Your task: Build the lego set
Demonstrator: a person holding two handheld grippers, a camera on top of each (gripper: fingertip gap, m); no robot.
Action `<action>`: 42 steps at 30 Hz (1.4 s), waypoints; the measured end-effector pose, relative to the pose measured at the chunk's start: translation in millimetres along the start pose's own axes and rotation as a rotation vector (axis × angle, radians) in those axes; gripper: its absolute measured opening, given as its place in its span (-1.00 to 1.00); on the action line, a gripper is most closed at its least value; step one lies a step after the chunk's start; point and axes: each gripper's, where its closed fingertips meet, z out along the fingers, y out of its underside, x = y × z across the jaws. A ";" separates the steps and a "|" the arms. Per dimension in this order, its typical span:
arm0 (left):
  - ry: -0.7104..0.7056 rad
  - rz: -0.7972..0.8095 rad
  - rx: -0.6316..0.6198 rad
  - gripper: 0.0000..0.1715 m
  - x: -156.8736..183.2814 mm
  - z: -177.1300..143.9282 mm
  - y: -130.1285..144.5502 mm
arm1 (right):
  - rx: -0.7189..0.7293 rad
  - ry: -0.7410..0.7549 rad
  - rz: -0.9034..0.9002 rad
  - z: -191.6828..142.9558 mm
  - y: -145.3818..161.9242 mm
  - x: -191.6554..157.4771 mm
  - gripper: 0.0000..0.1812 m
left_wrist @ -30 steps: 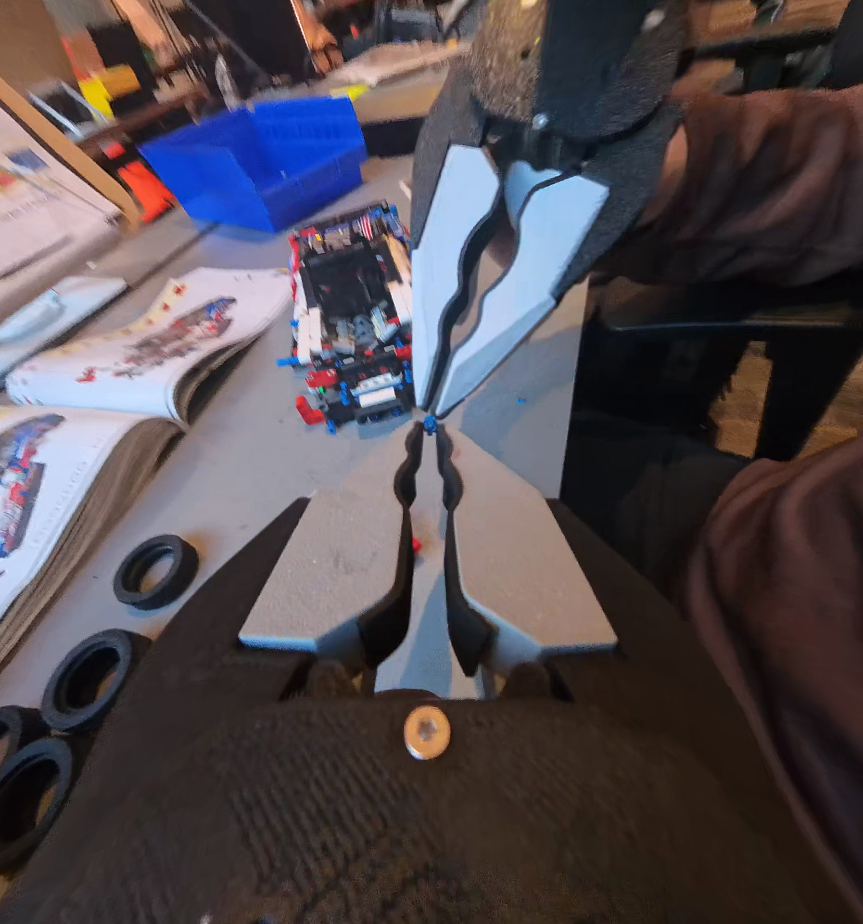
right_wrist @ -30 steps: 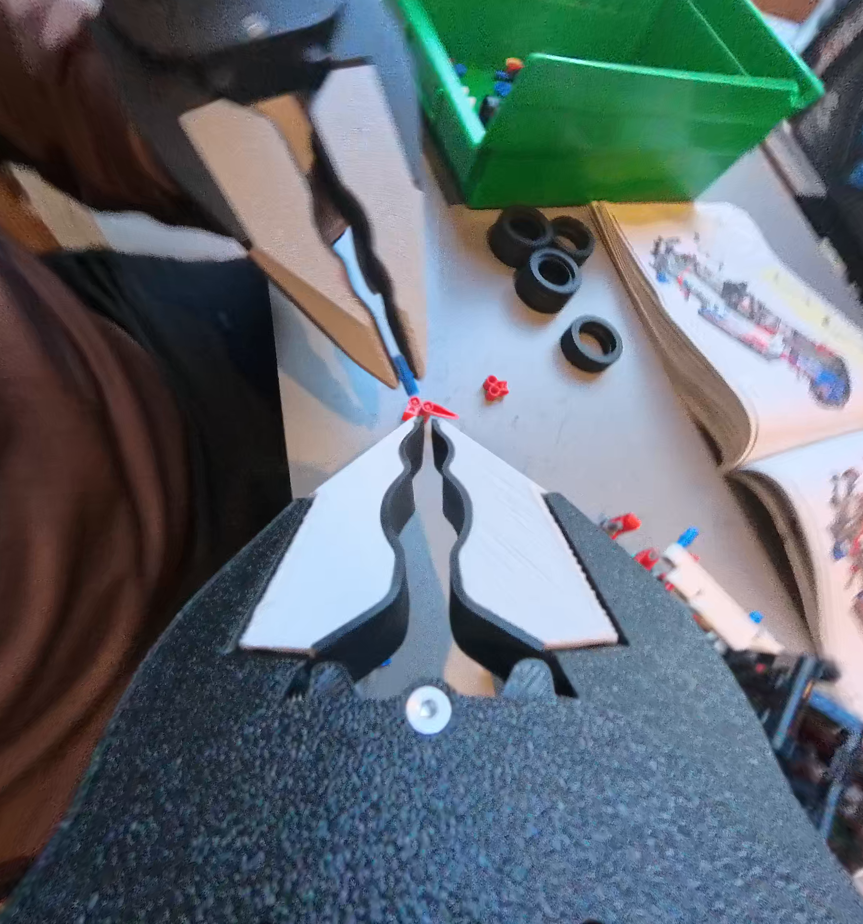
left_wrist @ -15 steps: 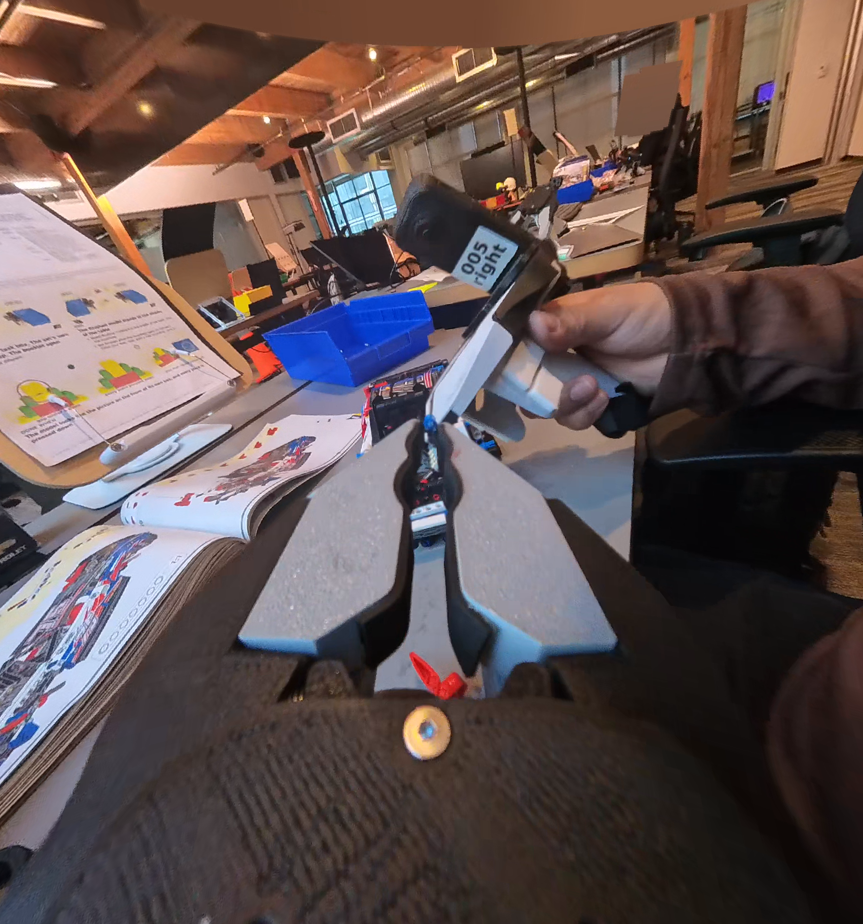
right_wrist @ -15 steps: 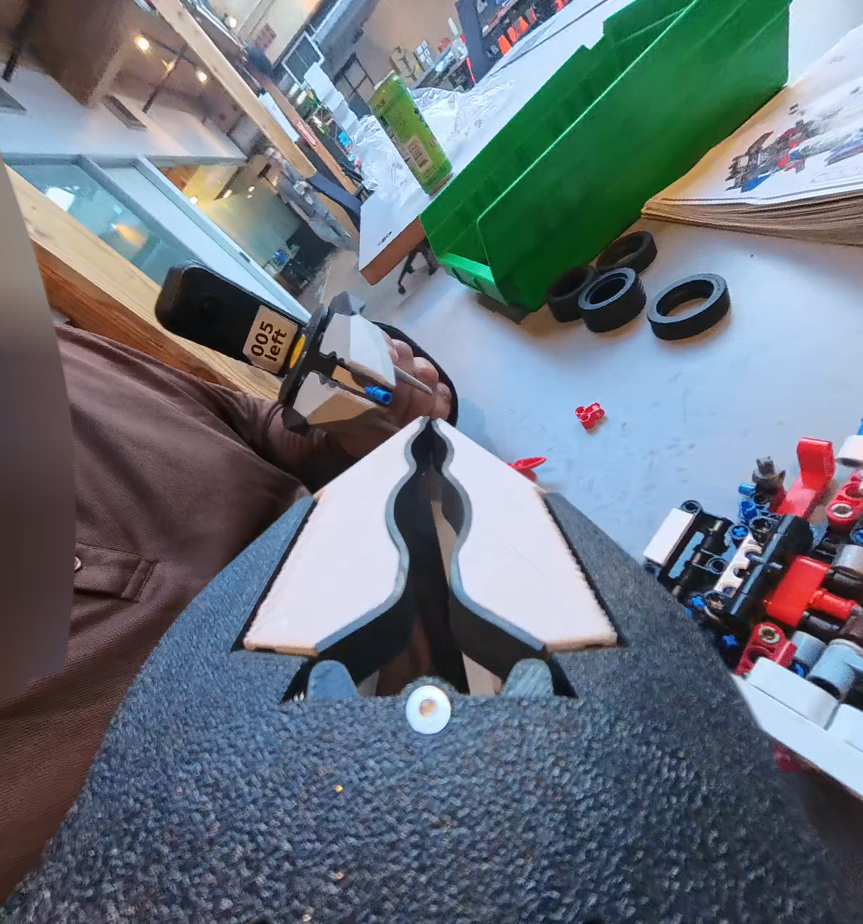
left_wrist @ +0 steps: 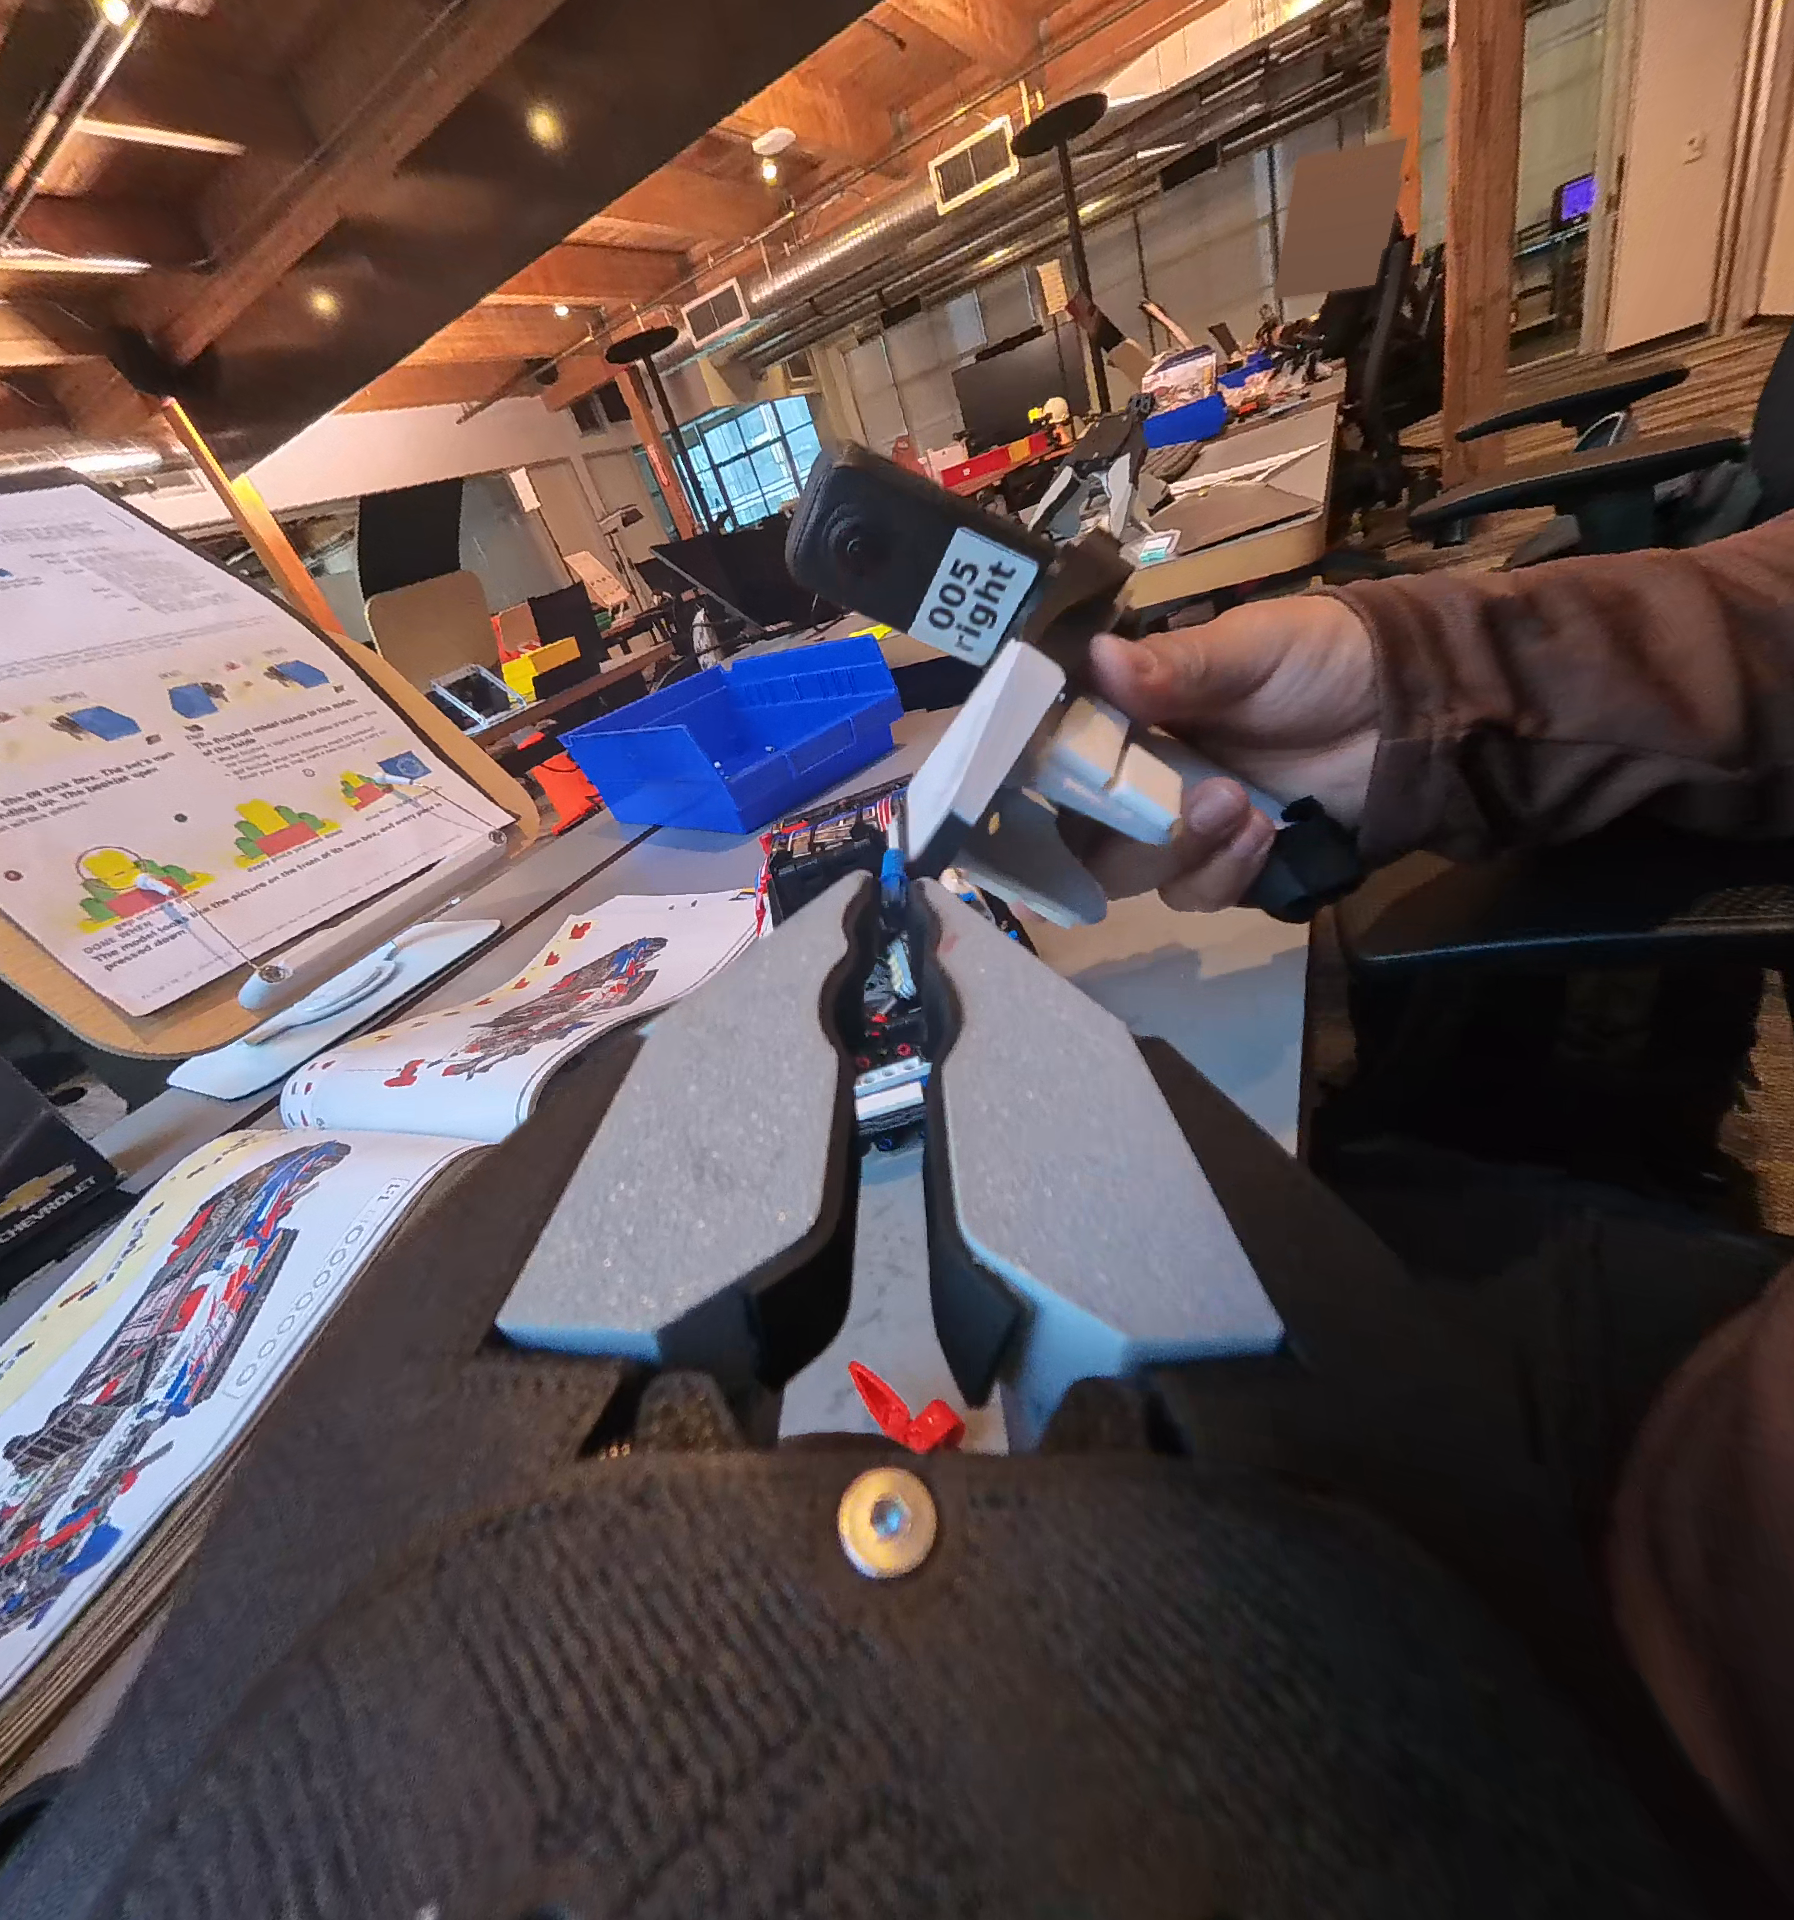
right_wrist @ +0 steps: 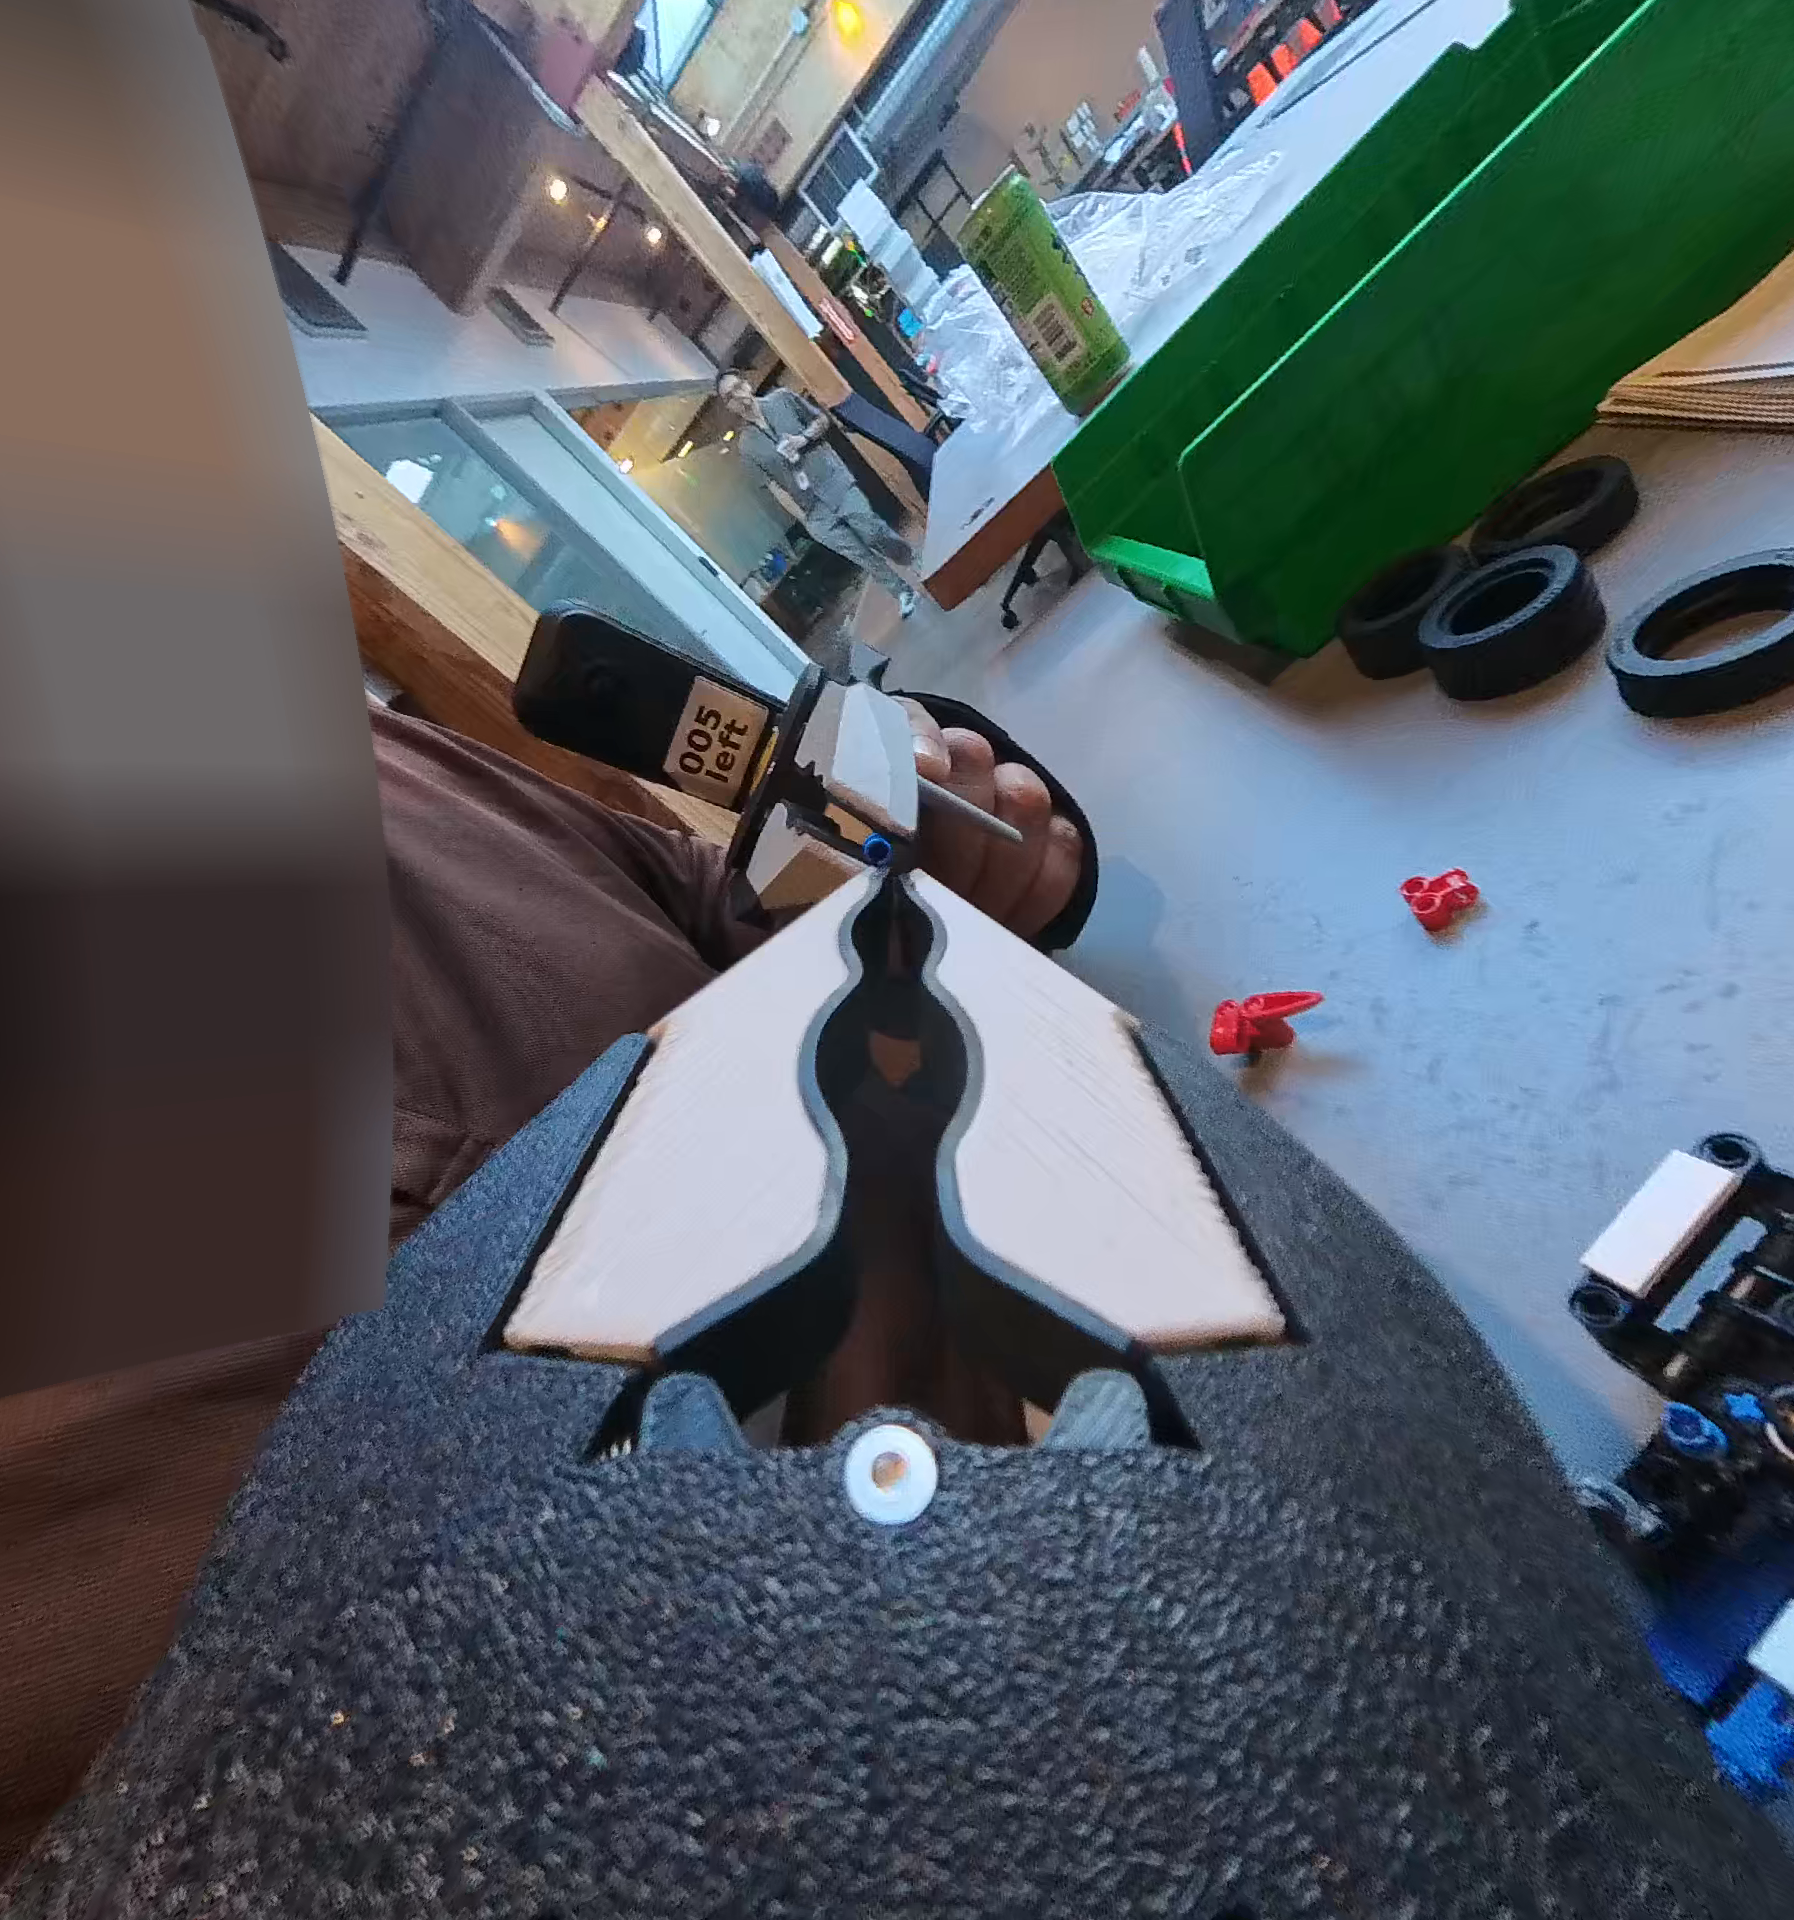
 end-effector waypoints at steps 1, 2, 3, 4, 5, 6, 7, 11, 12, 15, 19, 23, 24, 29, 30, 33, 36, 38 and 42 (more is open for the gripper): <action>-0.002 0.004 0.002 -0.98 0.1 -0.6 -1.0 | 0.003 -0.012 0.004 0.0 -0.6 -1.9 -0.98; -0.001 0.005 0.001 -0.99 0.6 -0.8 -1.5 | 0.008 -0.022 0.007 -0.3 -1.4 -3.6 -0.96; 0.003 0.005 -0.002 -0.98 1.4 -1.0 -1.3 | 0.014 -0.036 0.010 -0.4 -2.4 -5.6 -0.92; 0.005 0.005 -0.002 -0.98 2.2 -1.4 -1.5 | 0.020 -0.045 0.014 -0.6 -3.6 -7.2 -0.93; 0.003 0.006 0.001 -0.99 2.6 -1.5 -1.9 | 0.024 -0.049 0.015 -0.5 -4.1 -8.2 -0.93; 0.002 0.006 0.001 -0.99 3.1 -1.7 -2.2 | 0.022 -0.045 0.013 -0.1 -3.7 -8.1 -0.94; 0.002 0.007 0.001 -0.98 3.3 -1.8 -2.6 | 0.021 -0.037 0.007 0.0 -3.4 -7.5 -0.96; -0.003 0.018 -0.008 -0.98 4.1 -1.4 -1.7 | 0.014 -0.007 0.005 -0.8 -2.2 -3.6 -0.93; 0.000 0.018 -0.012 -0.98 4.8 -1.1 -0.9 | 0.013 -0.012 0.007 -1.0 -1.8 -3.9 -0.93; 0.000 0.037 -0.029 -0.98 7.2 0.3 2.9 | 0.005 -0.017 0.013 1.2 0.8 -3.7 -0.93; -0.024 0.049 -0.057 -0.98 6.8 1.7 8.1 | -0.015 0.024 -0.008 1.5 3.2 0.7 -0.94; -0.041 0.057 -0.058 -0.98 5.5 1.6 8.3 | -0.008 0.024 -0.001 1.3 2.5 1.4 -0.94; -0.043 0.058 -0.060 -0.98 5.4 1.2 8.8 | -0.009 0.023 0.003 1.6 2.8 1.8 -0.94; -0.046 0.017 -0.084 -0.98 4.0 -1.9 14.0 | -0.027 0.063 -0.023 5.3 4.9 6.0 -0.95; -0.042 -0.003 -0.089 -0.98 3.7 -2.5 14.8 | -0.026 0.068 -0.024 6.0 5.1 6.8 -0.95; -0.044 -0.053 -0.114 -0.93 -0.9 -6.6 18.7 | -0.014 0.102 -0.020 6.3 6.3 12.6 -0.95; -0.060 -0.119 -0.182 -0.78 -9.4 -17.7 32.2 | 0.005 0.208 -0.043 1.7 11.0 25.6 -0.95; -0.079 -0.169 -0.244 -0.77 -16.3 -28.9 46.7 | 0.026 0.285 -0.080 -0.2 21.3 31.5 -0.95; -0.107 -0.272 -0.378 -0.68 -28.2 -46.9 76.0 | -0.011 0.375 -0.157 4.2 55.0 32.6 -0.96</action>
